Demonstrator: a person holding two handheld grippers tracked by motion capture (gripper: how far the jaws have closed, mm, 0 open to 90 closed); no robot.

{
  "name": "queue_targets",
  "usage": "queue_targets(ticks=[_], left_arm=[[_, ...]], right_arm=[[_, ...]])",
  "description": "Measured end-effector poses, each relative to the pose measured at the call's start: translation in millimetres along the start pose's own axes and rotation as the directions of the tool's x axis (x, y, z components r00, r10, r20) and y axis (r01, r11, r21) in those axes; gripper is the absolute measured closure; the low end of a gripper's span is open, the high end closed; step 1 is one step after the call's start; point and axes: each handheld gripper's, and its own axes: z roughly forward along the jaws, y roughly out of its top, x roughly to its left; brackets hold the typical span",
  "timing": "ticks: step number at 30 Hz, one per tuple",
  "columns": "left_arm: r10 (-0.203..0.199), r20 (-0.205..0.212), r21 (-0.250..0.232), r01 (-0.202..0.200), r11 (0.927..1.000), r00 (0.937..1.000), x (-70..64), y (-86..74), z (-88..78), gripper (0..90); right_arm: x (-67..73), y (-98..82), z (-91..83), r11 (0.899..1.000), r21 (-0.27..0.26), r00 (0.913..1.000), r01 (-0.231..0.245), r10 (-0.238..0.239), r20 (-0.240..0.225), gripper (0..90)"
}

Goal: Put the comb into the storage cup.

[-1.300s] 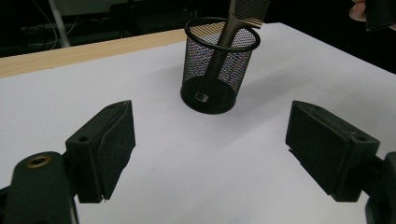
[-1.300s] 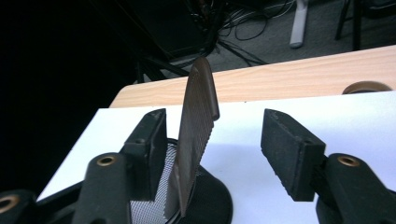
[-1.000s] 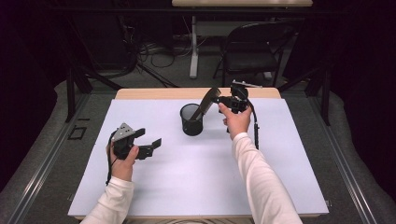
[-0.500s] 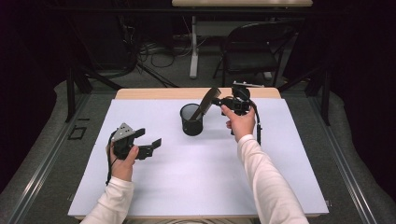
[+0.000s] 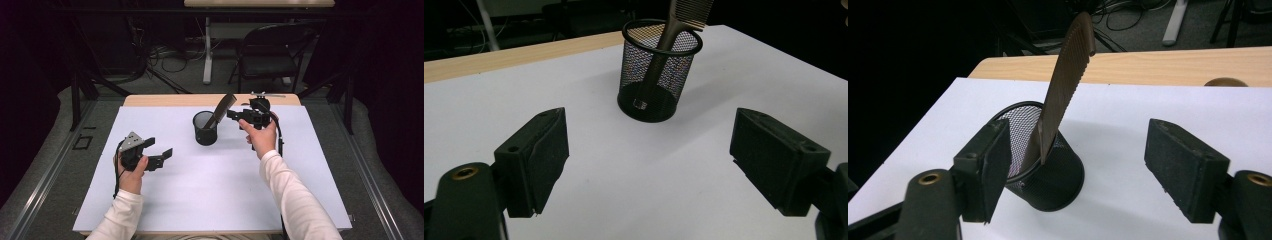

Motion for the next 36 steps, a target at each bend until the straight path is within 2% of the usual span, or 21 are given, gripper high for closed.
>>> queue_targets(ticks=[9, 13, 18, 22, 26, 30, 36], left_arm=[[-0.004, 0.0, -0.005, 0.004, 1.0, 1.0, -0.4, 0.3, -1.4, 16.0], [-0.003, -0.001, -0.005, 0.003, 1.0, 1.0, -0.6, 0.4, -1.7, 16.0], [-0.004, 0.002, -0.01, 0.004, 0.9999, 1.0, 0.0, 0.6, -2.5, 16.0], [-0.006, 0.005, -0.01, 0.006, 0.9999, 1.0, 0.4, 0.6, -2.9, 16.0], [-0.006, 0.005, -0.011, 0.006, 0.9999, 1.0, 0.3, 0.6, -3.1, 16.0], [-0.006, 0.004, -0.01, 0.006, 0.9999, 1.0, 0.3, 0.5, -3.1, 16.0], [-0.006, 0.003, -0.008, 0.006, 1.0, 1.0, 0.0, 0.5, -2.8, 16.0]], right_arm=[[7.1, -1.9, -17.4, 0.999, -0.022, 0.9989, 0.046, -0.046, 0.004, 18.5], [10.1, -3.6, -23.7, 0.998, -0.029, 0.9982, 0.058, -0.059, -0.009, 16.1], [17.1, -7.6, -28.9, 0.996, -0.007, 0.996, 0.09, -0.09, -0.001, 15.9], [23.4, -12.6, -34.4, 0.994, 0.001, 0.9935, 0.113, -0.113, -0.014, 15.1], [30.3, -20.7, -41.2, 0.992, -0.014, 0.9909, 0.129, -0.129, -0.036, 15.1], [37.9, -33.3, -45.0, 0.987, -0.005, 0.9865, 0.16, -0.16, -0.035, 15.2], [46.4, -51.9, -49.0, 0.979, -0.021, 0.9782, 0.202, -0.203, -0.044, 15.1]])
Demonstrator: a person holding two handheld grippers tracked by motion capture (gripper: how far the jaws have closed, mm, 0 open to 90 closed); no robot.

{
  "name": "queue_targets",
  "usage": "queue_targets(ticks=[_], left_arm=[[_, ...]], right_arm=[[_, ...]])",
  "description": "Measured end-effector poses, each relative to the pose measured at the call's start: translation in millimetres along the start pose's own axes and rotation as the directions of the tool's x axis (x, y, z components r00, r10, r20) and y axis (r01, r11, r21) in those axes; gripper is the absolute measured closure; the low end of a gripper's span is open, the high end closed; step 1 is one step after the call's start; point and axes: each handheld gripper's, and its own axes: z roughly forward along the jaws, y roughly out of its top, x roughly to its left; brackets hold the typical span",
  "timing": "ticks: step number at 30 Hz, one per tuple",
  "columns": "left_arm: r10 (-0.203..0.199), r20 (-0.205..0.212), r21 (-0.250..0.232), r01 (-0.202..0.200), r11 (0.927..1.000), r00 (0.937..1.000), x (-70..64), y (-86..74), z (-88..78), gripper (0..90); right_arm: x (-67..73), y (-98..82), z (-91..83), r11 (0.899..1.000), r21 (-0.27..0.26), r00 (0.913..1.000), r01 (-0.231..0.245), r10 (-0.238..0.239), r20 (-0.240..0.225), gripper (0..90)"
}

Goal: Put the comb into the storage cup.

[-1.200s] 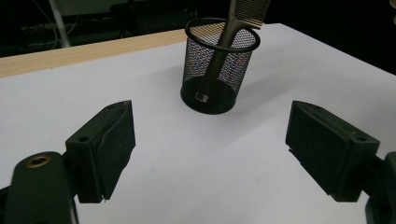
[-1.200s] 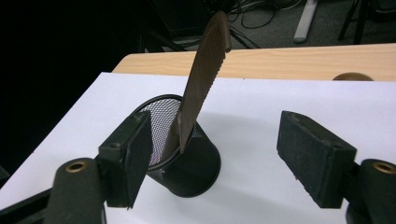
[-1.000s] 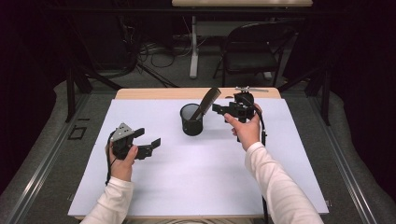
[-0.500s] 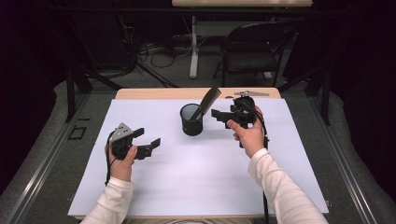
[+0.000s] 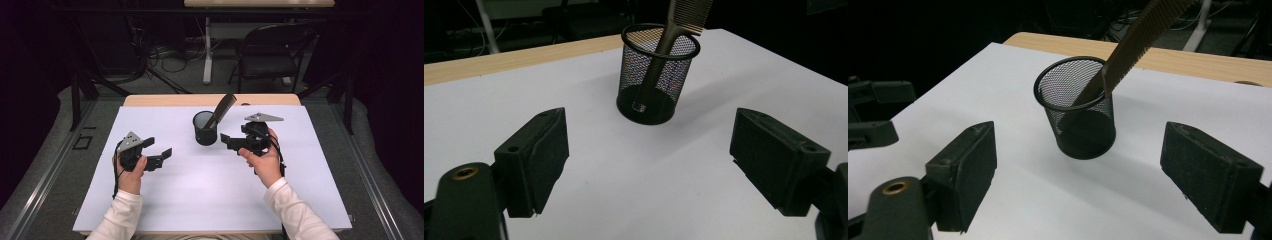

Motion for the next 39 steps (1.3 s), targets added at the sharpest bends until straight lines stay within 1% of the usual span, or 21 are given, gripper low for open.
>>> queue_targets(ticks=[4, 9, 14, 18, 21, 24, 25, 35, 39], left_arm=[[-0.001, 0.0, 0.0, 0.001, 1.0, 1.0, 0.1, -0.1, -0.1, 16.0], [-0.002, 0.003, -0.003, 0.002, 1.0, 1.0, 0.3, -0.1, -0.5, 16.0], [-0.003, 0.003, -0.001, 0.003, 1.0, 1.0, 0.3, -0.1, -0.2, 16.0], [-0.004, 0.003, -0.001, 0.004, 1.0, 1.0, 0.4, -0.2, -0.2, 16.0], [-0.005, 0.002, -0.003, 0.005, 1.0, 1.0, 0.6, -0.2, -0.4, 16.0], [-0.006, 0.002, -0.001, 0.006, 1.0, 1.0, 0.7, -0.4, -0.3, 16.0], [-0.006, 0.003, -0.001, 0.006, 1.0, 1.0, 0.6, -0.5, -0.3, 16.0], [-0.004, 0.002, 0.001, 0.004, 1.0, 1.0, 0.5, -0.7, 0.5, 16.0], [-0.002, 0.001, 0.001, 0.002, 1.0, 1.0, 0.7, -0.7, 0.3, 16.0]], right_arm=[[6.3, -8.3, -3.5, 1.0, -0.016, 0.9999, 0.015, -0.015, -0.006, 15.1], [11.8, -18.9, -7.5, 0.999, -0.03, 0.9994, 0.036, -0.036, 0.0, 15.1], [15.4, -30.7, -9.6, 0.998, -0.034, 0.9987, 0.052, -0.052, 0.0, 15.1], [17.1, -39.0, -10.9, 0.998, -0.038, 0.9987, 0.049, -0.05, -0.005, 15.1], [17.8, -46.0, -11.9, 0.997, -0.042, 0.9982, 0.06, -0.06, 0.002, 15.1], [17.3, -53.5, -12.3, 0.996, -0.054, 0.9976, 0.069, -0.068, 0.007, 15.1], [16.8, -55.7, -12.6, 0.996, -0.051, 0.9976, 0.069, -0.068, 0.008, 15.1], [10.5, -73.6, -9.6, 0.998, -0.037, 0.9989, 0.046, -0.045, 0.008, 15.1], [8.8, -79.3, -8.0, 0.998, -0.037, 0.9989, 0.046, -0.046, 0.012, 15.1]])
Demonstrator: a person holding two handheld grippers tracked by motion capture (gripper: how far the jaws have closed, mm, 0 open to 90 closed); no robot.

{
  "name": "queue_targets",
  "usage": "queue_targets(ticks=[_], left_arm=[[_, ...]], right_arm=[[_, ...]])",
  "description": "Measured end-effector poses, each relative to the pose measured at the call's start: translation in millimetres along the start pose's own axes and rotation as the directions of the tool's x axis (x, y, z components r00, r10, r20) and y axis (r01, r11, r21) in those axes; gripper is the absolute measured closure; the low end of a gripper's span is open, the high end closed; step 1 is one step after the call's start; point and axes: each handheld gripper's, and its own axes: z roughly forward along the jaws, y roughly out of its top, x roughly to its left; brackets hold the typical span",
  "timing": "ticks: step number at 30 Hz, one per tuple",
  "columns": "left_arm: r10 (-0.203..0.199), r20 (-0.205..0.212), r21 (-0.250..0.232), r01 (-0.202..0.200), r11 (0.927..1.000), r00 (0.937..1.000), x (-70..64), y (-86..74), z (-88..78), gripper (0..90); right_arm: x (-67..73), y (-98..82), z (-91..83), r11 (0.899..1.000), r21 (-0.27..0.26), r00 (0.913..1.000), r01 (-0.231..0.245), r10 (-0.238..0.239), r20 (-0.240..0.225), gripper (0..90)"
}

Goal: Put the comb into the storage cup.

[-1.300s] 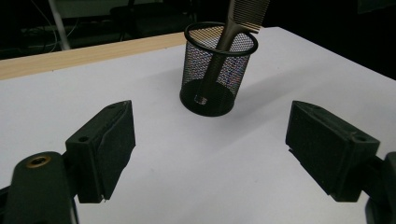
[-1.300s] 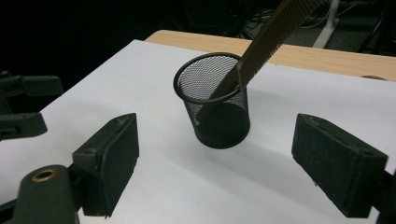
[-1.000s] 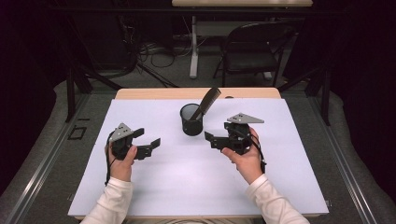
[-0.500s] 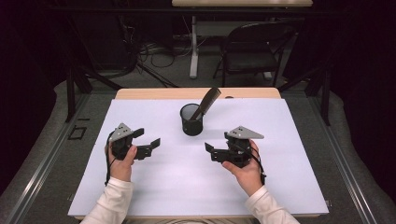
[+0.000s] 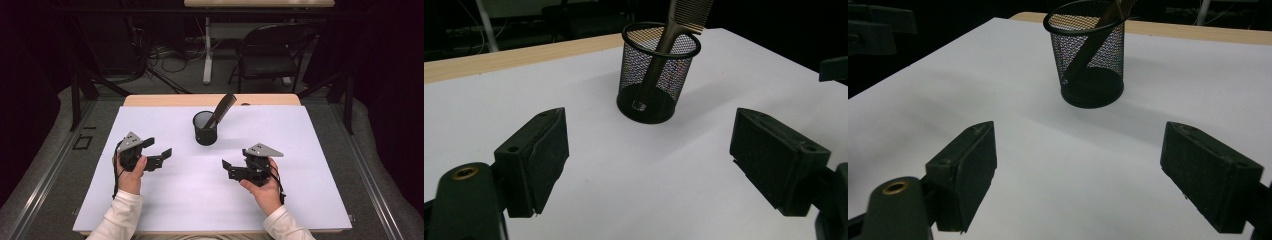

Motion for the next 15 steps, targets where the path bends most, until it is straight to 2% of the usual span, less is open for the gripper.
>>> queue_targets(ticks=[6, 15], left_arm=[[-0.001, 0.002, -0.004, 0.001, 1.0, 1.0, -0.2, 0.3, -0.2, 16.0], [0.001, 0.0, -0.005, -0.001, 1.0, 1.0, -0.2, 0.4, -0.4, 16.0]], right_arm=[[0.2, -8.6, 1.8, 1.0, -0.006, 0.9998, 0.017, -0.017, 0.009, 15.1], [-2.7, -15.7, 0.0, 1.0, -0.024, 0.9998, 0.005, -0.005, 0.019, 15.2]])
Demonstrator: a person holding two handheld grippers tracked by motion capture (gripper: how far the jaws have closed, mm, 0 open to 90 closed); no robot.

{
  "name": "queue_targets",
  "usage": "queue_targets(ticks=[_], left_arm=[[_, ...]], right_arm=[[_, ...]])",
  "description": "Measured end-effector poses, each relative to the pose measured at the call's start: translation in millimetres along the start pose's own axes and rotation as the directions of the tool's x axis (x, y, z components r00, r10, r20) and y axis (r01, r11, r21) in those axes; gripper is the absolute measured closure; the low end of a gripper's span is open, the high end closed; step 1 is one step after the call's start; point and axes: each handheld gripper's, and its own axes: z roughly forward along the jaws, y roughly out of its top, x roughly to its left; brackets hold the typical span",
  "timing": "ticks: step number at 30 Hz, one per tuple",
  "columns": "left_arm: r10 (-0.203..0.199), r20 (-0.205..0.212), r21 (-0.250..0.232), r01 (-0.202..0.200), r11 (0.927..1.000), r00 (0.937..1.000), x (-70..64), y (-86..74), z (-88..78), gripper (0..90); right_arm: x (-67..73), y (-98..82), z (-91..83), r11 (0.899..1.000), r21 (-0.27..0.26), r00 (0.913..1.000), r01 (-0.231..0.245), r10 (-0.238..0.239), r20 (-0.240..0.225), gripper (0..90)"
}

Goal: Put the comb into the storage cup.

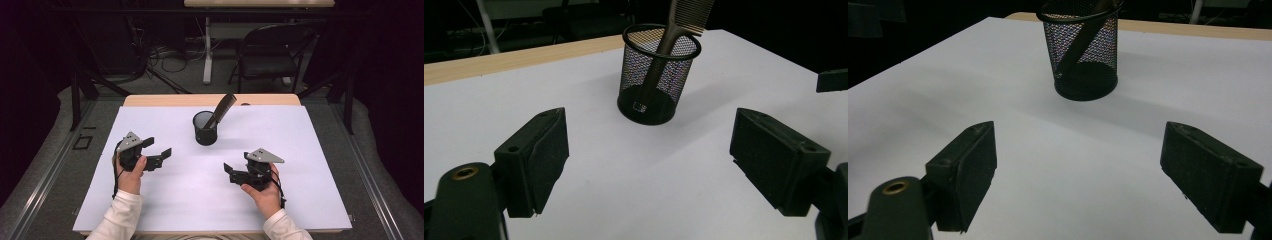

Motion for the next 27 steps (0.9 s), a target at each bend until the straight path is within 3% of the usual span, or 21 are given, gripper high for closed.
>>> queue_targets(ticks=[27], left_arm=[[0.004, 0.001, 0.001, -0.004, 1.0, 1.0, 0.1, 0.2, 0.3, 16.0]], right_arm=[[-14.4, -9.4, 7.7, 0.997, 0.039, 0.9973, -0.072, 0.072, 0.017, 15.3]])
